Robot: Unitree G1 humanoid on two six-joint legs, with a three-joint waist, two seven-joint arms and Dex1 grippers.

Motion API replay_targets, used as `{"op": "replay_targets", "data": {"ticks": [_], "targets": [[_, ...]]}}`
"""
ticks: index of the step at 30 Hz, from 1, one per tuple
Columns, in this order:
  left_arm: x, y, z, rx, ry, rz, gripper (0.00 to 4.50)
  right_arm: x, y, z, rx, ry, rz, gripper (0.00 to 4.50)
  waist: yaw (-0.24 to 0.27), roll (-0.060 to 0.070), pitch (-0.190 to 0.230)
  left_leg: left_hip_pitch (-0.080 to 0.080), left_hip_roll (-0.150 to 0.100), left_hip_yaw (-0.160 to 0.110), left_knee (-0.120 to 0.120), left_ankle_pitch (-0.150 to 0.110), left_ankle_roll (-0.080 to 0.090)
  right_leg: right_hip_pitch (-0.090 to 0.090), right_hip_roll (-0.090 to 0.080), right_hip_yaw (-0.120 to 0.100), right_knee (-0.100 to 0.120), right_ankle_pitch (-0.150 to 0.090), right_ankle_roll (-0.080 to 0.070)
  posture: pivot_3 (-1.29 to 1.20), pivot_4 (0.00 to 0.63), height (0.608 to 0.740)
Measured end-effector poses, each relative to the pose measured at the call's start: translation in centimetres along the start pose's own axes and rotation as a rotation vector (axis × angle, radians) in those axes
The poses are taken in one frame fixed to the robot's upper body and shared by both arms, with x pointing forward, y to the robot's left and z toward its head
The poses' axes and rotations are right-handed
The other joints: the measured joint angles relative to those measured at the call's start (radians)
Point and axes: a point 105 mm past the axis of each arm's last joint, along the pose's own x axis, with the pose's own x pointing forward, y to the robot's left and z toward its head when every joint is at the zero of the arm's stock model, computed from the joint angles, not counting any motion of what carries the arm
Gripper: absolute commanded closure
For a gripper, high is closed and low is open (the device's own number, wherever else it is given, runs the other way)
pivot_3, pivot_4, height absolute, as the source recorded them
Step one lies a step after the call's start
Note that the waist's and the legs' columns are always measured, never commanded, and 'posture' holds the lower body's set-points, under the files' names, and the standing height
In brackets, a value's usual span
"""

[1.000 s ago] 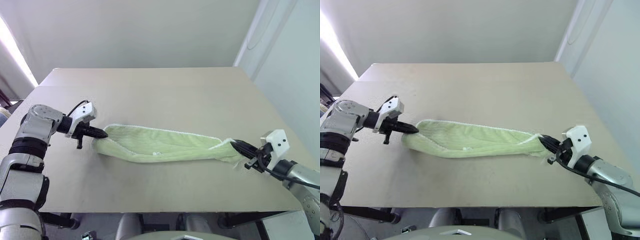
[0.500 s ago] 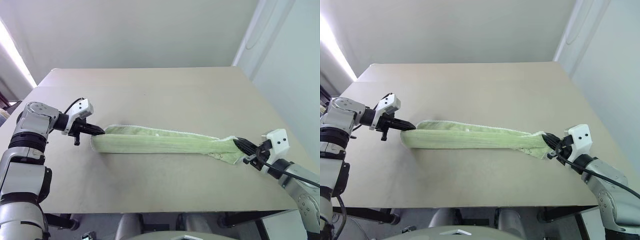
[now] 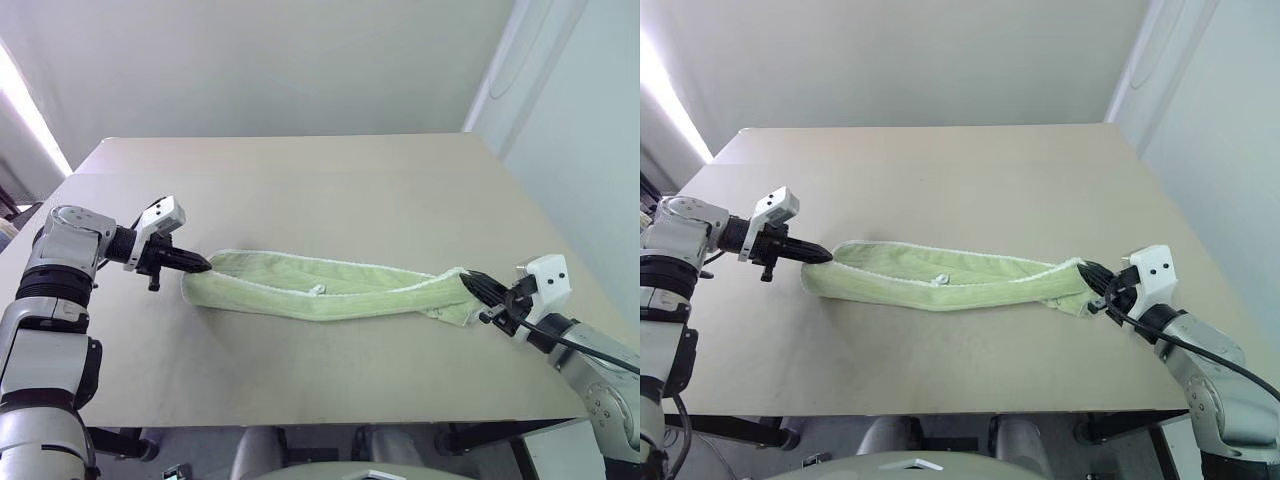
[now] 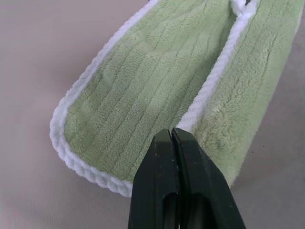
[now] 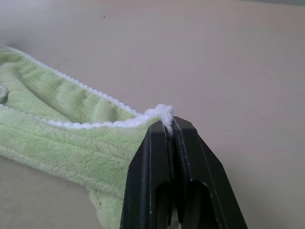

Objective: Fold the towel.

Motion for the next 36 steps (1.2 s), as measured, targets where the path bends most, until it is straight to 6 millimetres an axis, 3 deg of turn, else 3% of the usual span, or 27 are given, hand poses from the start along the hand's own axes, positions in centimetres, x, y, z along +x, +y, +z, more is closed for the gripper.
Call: {"op": "replay_targets", "data": {"ticks": [13,19,27,36], "targets": [[2.6,2.2,1.7,-0.076,-0.073,0.137,4.5,1.6,-0.9,1.3,-0.001,-0.048,-0.064,4.45,-0.004,0.0,0.0,0.0,0.0,0.0,0.0,0.0,0.0,0.0,0.0,0.0,0.001,0.0,0.0,0.0,0.0,0.683],[2.1,3.1,0.9,-0.138,-0.089,0.199,4.5,2.1,-2.3,0.4,0.048,0.015,-0.137,4.45,-0.003,-0.001,0.0,0.0,0.0,0.0,0.0,0.0,0.0,-0.002,0.001,0.001,0.002,0.001,0.001,0.0,0.0,0.683],[1.2,4.4,1.7,-0.119,-0.125,0.31,4.5,3.9,-3.0,-0.7,0.107,0.105,-0.17,4.45,-0.003,-0.001,0.0,0.0,0.0,0.0,0.0,0.001,-0.001,-0.002,0.0,0.001,0.002,0.001,0.0,0.0,0.0,0.683],[3.2,5.8,1.8,-0.07,-0.138,0.453,4.5,4.4,-2.7,-3.3,0.109,0.251,-0.164,4.45,-0.002,-0.001,0.0,-0.001,0.0,0.001,0.0,0.001,-0.001,-0.002,0.0,0.001,0.003,0.004,-0.001,0.0,0.0,0.683]]}}
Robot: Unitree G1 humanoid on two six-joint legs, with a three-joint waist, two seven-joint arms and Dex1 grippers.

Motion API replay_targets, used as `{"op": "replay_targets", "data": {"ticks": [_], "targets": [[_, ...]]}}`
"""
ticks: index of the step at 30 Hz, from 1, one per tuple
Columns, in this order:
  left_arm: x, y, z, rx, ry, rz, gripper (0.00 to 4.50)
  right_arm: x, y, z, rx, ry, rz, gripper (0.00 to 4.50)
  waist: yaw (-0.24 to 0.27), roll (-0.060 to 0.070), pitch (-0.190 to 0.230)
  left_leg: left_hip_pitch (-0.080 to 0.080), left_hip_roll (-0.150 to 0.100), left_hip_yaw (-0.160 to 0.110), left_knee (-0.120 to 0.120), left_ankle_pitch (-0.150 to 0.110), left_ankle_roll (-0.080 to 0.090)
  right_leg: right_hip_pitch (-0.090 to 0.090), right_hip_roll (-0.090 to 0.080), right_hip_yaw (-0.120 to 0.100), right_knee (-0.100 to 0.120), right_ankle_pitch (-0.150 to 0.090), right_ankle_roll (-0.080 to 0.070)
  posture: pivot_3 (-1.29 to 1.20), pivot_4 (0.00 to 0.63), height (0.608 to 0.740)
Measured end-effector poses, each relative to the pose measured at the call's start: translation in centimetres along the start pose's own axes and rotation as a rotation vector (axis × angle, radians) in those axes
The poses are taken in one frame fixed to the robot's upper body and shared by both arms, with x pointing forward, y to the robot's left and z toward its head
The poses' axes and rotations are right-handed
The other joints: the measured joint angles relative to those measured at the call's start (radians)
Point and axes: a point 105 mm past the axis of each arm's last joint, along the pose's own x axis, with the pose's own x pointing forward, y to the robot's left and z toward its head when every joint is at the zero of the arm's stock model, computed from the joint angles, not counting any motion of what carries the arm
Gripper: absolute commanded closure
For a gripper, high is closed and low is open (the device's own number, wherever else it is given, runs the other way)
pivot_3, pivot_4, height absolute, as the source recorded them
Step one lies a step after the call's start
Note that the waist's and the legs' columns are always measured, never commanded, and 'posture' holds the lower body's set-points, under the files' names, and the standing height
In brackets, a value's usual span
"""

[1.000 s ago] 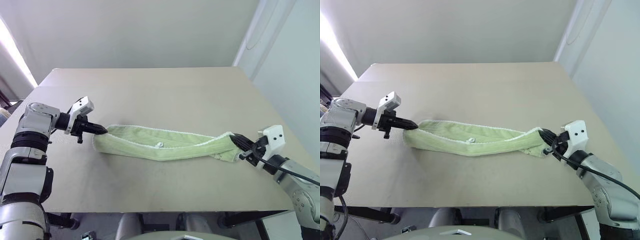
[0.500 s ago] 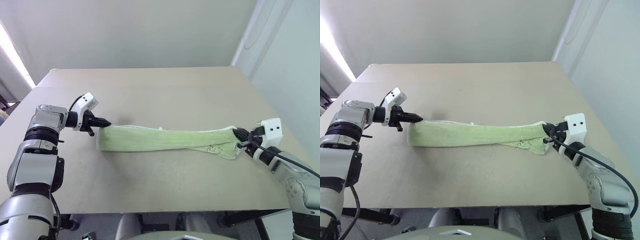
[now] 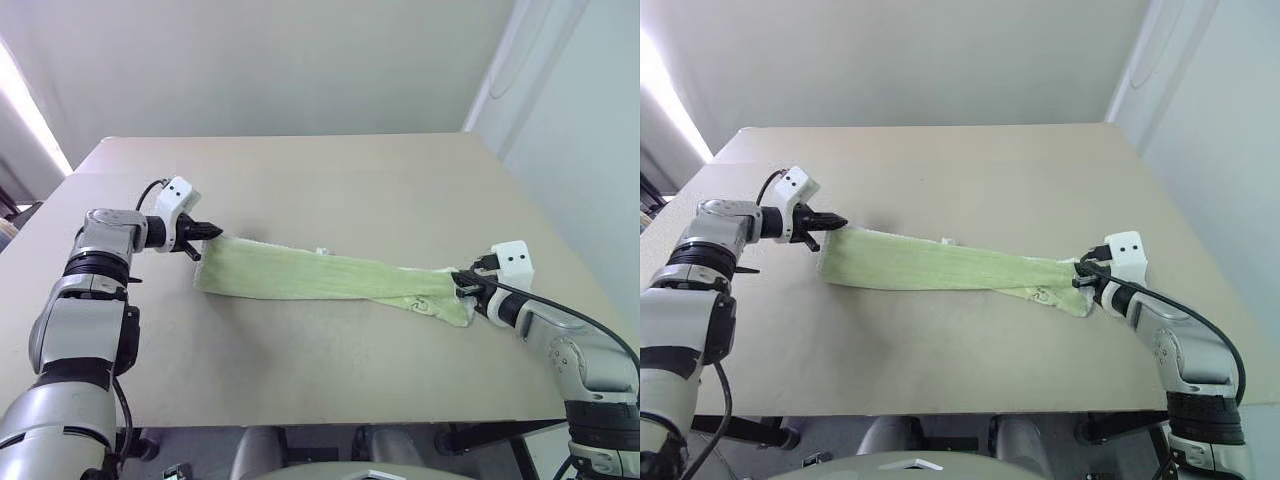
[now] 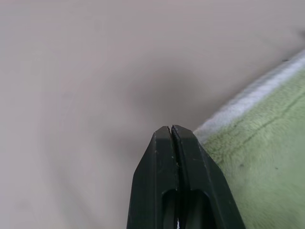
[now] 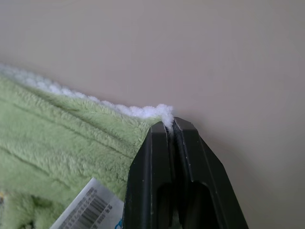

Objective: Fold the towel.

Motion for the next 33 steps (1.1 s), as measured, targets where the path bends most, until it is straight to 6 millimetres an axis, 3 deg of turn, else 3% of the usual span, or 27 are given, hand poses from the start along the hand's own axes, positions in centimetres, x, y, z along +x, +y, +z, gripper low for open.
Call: {"op": "replay_targets", "data": {"ticks": [13,14,16,23,26,29,33], "targets": [[1.5,0.2,-1.2,0.072,0.047,0.111,4.5,1.1,0.1,0.2,-0.009,0.022,0.0,4.45,-0.002,0.0,0.0,0.0,0.0,0.0,0.0,0.0,0.0,0.0,0.0,0.0,0.0,0.0,0.0,0.0,0.0,0.683],[1.5,0.3,-1.5,0.067,0.054,0.119,4.08,1.2,0.2,0.3,-0.011,0.016,0.003,4.5,-0.003,0.0,0.0,0.0,0.0,0.0,0.0,0.0,0.0,0.0,0.0,0.0,0.0,0.0,0.0,0.0,0.0,0.683],[1.5,0.3,-2.2,0.056,0.069,0.129,3.56,1.3,0.1,0.5,-0.013,0.011,-0.001,3.76,-0.003,0.0,0.0,0.0,0.0,0.0,0.0,0.0,0.0,-0.001,0.0,0.0,0.001,0.001,0.0,0.0,0.0,0.683],[1.3,0.5,-2.1,0.038,0.05,0.147,1.01,1.3,0.3,0.7,-0.01,0.004,0.019,1.22,-0.001,0.0,0.0,0.0,0.0,0.0,0.0,0.0,0.0,-0.001,0.0,0.0,0.001,0.001,0.0,0.0,0.0,0.683],[1.0,1.4,-1.5,-0.004,-0.009,0.211,0.97,1.0,-0.2,1.2,0.031,-0.027,0.009,0.16,-0.001,0.0,0.0,0.0,0.0,0.0,0.0,0.0,-0.001,-0.001,0.0,0.0,0.001,0.001,0.0,0.0,0.0,0.683],[0.2,2.2,-0.3,-0.045,-0.08,0.245,0.97,-0.2,-1.2,3.4,0.106,-0.125,-0.012,0.16,-0.001,0.0,0.0,0.0,0.0,0.0,0.0,0.0,-0.001,-0.001,0.0,0.0,0.001,0.001,0.0,0.0,0.0,0.683],[-0.3,1.8,1.7,-0.081,-0.156,0.154,0.97,-2.1,-0.6,6.5,0.233,-0.243,0.068,0.16,-0.002,0.0,0.0,0.0,0.0,0.0,0.0,0.0,-0.001,-0.001,0.0,0.0,0.001,0.001,0.0,0.0,0.0,0.683]]}}
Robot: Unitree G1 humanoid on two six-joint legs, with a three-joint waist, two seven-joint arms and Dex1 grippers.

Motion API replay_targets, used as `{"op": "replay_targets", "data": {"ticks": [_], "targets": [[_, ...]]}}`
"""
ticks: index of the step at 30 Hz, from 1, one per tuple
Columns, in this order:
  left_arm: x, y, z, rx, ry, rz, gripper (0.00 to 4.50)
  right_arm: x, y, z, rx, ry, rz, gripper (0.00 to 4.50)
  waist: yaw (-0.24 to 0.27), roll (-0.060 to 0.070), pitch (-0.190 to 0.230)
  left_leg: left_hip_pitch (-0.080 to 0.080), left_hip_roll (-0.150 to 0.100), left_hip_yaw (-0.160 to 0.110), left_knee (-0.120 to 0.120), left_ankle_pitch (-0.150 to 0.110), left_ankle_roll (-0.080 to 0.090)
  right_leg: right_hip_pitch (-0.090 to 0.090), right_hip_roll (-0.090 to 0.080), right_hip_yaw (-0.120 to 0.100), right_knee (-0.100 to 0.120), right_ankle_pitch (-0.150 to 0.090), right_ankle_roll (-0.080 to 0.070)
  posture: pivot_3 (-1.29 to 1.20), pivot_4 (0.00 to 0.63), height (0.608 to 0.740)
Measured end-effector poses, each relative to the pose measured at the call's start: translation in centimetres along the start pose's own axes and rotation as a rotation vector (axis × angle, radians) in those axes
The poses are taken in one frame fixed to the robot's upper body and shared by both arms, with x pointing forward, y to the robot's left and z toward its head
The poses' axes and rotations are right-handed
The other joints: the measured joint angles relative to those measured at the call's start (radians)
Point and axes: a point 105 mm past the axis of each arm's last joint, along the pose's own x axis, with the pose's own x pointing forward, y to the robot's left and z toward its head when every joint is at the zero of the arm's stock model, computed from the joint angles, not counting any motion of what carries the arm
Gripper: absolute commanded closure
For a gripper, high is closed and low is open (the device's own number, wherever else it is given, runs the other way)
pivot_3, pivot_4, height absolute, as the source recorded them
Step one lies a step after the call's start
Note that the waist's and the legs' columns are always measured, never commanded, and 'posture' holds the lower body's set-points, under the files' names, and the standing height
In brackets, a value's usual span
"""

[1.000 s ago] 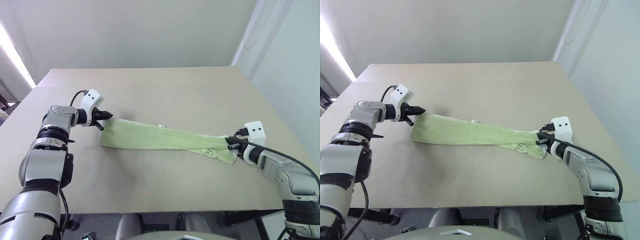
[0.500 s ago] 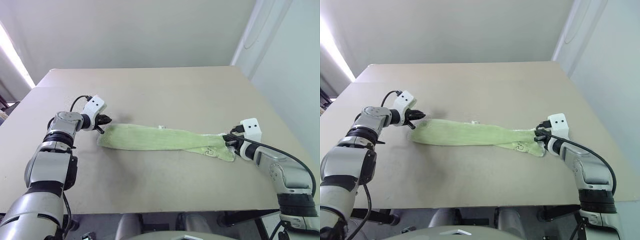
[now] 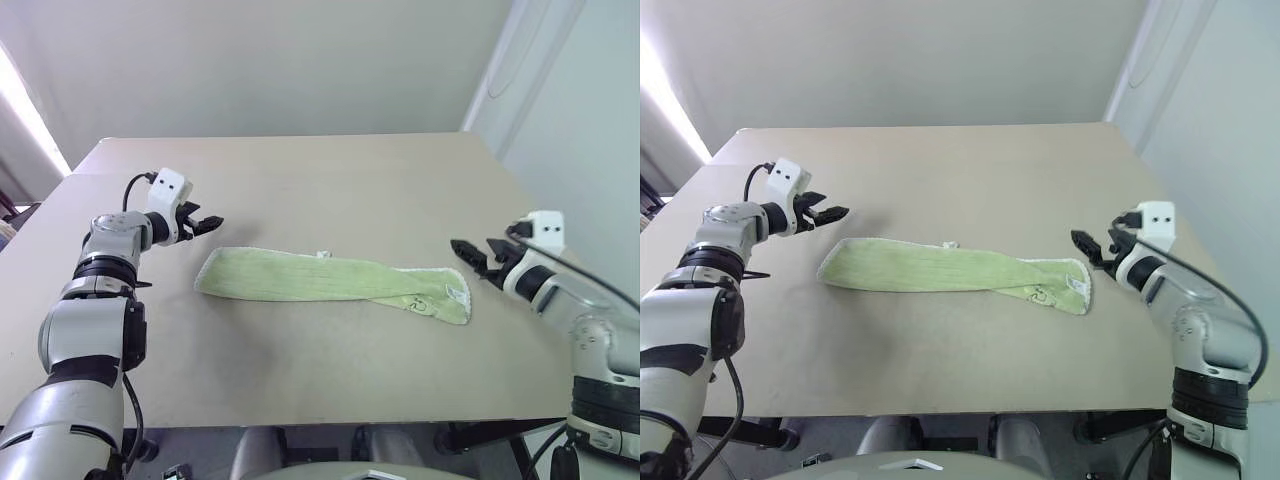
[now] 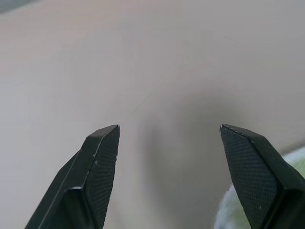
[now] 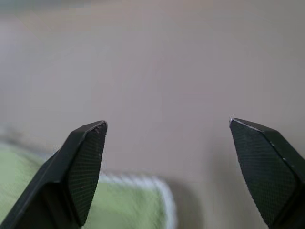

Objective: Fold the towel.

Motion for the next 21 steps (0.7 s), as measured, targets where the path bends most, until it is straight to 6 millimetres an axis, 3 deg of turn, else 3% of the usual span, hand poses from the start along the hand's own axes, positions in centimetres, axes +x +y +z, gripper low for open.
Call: {"op": "replay_targets", "data": {"ticks": [5,10,15,21], "targets": [[-0.5,-2.5,0.8,-0.046,-0.012,-0.26,0.97,-2.2,2.0,-0.8,0.287,0.043,0.169,0.16,0.002,0.0,0.0,0.0,0.0,0.0,0.0,0.0,0.0,0.0,0.0,0.0,0.0,0.0,0.0,0.0,0.0,0.683],[-0.2,-4.6,1.8,0.005,-0.016,-0.405,0.97,-4.2,3.8,-2.7,0.586,0.056,0.303,0.16,0.002,0.0,0.0,0.001,0.0,-0.001,0.0,0.0,0.0,0.001,0.0,0.0,0.001,0.0,-0.001,0.0,0.0,0.683],[0.7,-6.8,0.7,0.006,0.018,-0.504,0.97,-5.9,5.1,-4.2,0.855,0.058,0.342,0.16,-0.004,0.0,0.0,0.001,0.0,-0.001,0.0,0.0,0.0,0.001,0.0,0.001,0.001,0.0,0.0,0.0,0.0,0.683],[0.9,-8.0,0.5,0.026,0.037,-0.573,0.97,-6.0,6.5,-6.5,0.983,0.081,0.287,0.16,-0.001,0.0,0.0,0.002,0.0,-0.003,0.0,0.0,0.0,0.001,0.002,0.002,0.001,-0.001,0.001,0.0,0.0,0.683]]}}
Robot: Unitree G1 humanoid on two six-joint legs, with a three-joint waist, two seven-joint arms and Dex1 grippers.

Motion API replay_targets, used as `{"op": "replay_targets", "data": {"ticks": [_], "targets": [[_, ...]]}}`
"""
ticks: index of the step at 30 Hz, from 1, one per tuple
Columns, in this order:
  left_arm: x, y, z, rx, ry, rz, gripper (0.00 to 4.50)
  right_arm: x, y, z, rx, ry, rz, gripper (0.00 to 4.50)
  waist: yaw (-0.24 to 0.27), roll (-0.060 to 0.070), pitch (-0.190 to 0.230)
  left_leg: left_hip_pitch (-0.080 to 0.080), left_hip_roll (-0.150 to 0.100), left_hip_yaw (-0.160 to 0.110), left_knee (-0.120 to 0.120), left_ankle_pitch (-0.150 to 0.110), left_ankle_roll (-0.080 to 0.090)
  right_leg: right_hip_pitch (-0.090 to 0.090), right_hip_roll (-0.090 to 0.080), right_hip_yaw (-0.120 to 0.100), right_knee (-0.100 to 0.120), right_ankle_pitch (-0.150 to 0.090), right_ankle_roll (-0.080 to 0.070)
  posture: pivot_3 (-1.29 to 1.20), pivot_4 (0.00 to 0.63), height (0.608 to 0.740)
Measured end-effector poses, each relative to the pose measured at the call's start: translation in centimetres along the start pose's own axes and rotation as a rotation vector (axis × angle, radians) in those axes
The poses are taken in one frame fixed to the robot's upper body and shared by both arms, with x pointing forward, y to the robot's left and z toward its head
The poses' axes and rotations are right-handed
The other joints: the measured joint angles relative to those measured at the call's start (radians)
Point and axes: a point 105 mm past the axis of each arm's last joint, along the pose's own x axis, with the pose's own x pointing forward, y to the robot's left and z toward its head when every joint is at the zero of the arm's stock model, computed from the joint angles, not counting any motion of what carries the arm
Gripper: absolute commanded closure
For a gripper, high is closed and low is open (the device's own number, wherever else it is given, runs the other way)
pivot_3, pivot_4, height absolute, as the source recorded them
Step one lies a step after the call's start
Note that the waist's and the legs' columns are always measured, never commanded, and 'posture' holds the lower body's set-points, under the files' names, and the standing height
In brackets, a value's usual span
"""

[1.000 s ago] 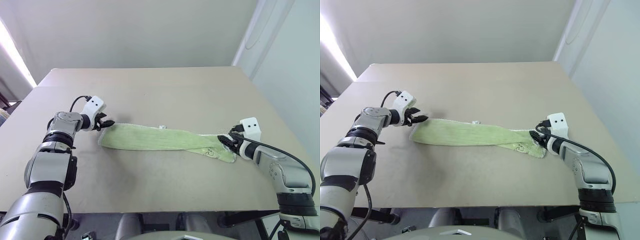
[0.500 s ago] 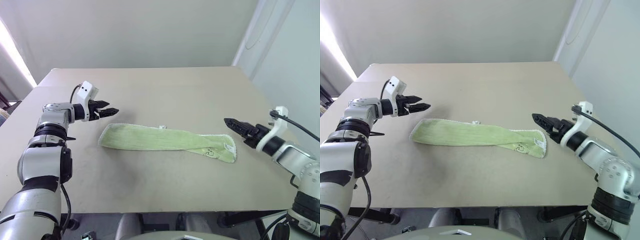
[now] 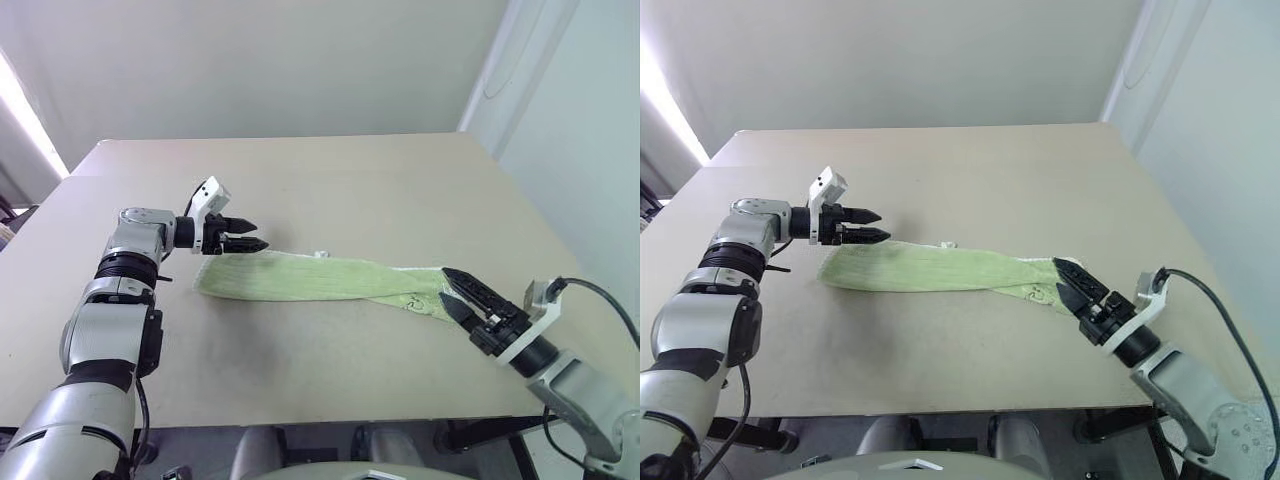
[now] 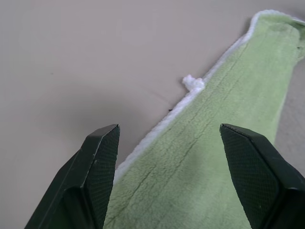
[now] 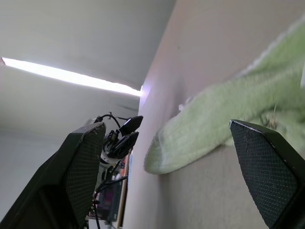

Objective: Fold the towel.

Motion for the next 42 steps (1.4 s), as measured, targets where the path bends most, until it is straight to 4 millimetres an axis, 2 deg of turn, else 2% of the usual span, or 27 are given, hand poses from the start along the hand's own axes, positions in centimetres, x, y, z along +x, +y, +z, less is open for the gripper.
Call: {"op": "replay_targets", "data": {"ticks": [6,15,21,30,34,39,42], "targets": [[1.3,-1.1,-0.9,-0.002,0.012,-0.064,0.97,-0.1,-2.2,-0.6,0.047,-0.012,-0.15,0.16,0.003,0.0,0.0,0.0,0.0,0.0,0.0,0.0,0.0,0.0,0.0,0.0,-0.002,-0.001,-0.002,0.0,0.0,0.683],[1.9,-1.4,-1.0,0.004,0.024,-0.082,0.97,-1.2,-4.1,0.2,0.042,-0.029,-0.287,0.16,0.003,0.0,0.0,0.0,0.0,0.0,0.0,0.0,0.0,0.0,0.0,0.0,-0.002,-0.001,-0.002,0.0,0.0,0.683],[2.0,-1.4,-1.1,0.004,0.025,-0.081,0.97,-0.4,-4.6,0.3,0.082,-0.028,-0.3,0.16,-0.001,-0.001,-0.001,0.001,0.0,-0.002,0.0,0.0,0.0,0.001,0.001,0.001,-0.002,0.0,-0.003,0.0,0.0,0.683],[2.0,-1.3,-1.3,0.003,0.026,-0.068,0.97,1.1,-5.0,1.6,0.114,-0.079,-0.314,0.16,0.002,-0.001,-0.001,0.001,-0.002,-0.005,0.0,0.0,0.0,0.002,0.002,0.001,-0.004,0.007,-0.004,0.0,0.0,0.683],[2.0,-1.3,-1.3,0.006,0.027,-0.065,0.97,1.2,-5.7,2.2,0.099,-0.109,-0.35,1.43,0.005,-0.001,-0.001,0.001,-0.003,-0.006,0.0,0.0,0.0,0.003,0.002,0.001,-0.006,0.008,-0.004,0.0,0.0,0.683],[1.9,-1.2,-1.5,0.004,0.03,-0.056,0.97,0.8,-6.6,3.0,0.021,-0.132,-0.411,3.38,0.006,-0.001,-0.001,0.0,-0.003,-0.006,0.0,0.0,0.0,0.001,0.002,0.001,-0.007,0.008,-0.004,0.0,0.0,0.683],[1.9,-1.2,-1.4,0.005,0.03,-0.052,0.97,0.9,-5.9,3.2,-0.022,-0.115,-0.376,4.47,0.005,-0.001,-0.001,0.0,-0.006,-0.008,0.0,0.0,0.0,0.001,0.002,0.003,-0.008,0.008,-0.003,0.0,0.0,0.683]]}}
